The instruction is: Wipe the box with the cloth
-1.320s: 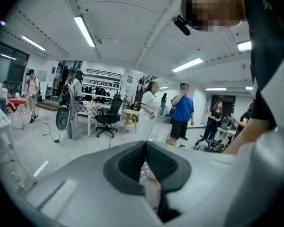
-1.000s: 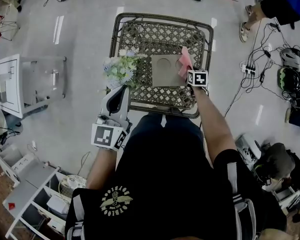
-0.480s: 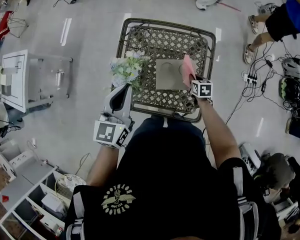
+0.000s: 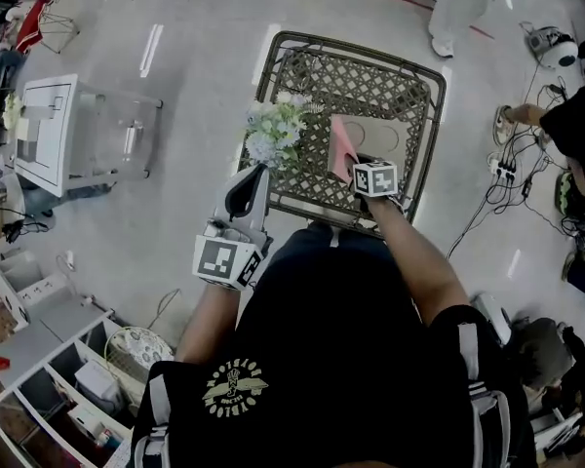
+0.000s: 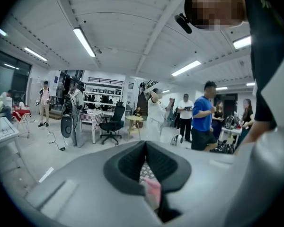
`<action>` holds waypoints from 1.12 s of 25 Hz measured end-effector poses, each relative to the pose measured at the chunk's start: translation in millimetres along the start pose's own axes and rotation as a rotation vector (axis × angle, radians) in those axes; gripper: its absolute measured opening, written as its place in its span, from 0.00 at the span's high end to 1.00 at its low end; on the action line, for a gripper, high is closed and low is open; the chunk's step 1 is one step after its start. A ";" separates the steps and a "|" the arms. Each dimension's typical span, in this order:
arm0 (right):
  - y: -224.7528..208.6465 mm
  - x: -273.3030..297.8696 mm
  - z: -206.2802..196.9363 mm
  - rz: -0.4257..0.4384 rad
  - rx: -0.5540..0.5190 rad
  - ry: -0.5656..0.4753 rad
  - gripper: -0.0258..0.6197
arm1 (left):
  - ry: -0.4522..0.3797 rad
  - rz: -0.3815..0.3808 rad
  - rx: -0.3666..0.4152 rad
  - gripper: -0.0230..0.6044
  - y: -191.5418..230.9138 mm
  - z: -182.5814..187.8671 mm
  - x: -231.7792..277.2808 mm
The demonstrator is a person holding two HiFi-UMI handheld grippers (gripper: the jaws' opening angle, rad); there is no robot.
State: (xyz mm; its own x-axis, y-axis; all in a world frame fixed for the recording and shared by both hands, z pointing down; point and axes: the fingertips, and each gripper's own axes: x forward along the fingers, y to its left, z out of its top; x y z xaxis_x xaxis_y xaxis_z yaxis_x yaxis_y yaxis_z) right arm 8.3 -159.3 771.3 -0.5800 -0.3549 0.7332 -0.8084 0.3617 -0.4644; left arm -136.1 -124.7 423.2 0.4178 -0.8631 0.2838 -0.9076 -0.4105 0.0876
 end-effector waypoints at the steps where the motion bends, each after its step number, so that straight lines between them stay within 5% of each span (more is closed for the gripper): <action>1: 1.6 6.5 -3.0 0.000 0.007 0.012 0.93 | 0.003 0.009 0.001 0.96 3.4 -0.5 -4.6; 10: 4.0 47.2 -27.3 -0.034 0.033 0.093 0.93 | 0.039 0.044 0.007 0.96 27.6 -16.0 -25.6; 28: -102.4 -14.7 -56.1 -0.237 0.102 0.091 0.93 | 0.027 -0.103 0.030 0.96 -5.2 -2.4 22.6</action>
State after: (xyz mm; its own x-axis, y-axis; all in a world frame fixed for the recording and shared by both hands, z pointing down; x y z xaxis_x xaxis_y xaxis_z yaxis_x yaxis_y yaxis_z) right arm 105.3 -142.7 835.9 -0.3655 -0.3391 0.8669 -0.9292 0.1873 -0.3185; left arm -122.0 -141.4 431.5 0.5069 -0.8081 0.3002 -0.8584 -0.5052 0.0893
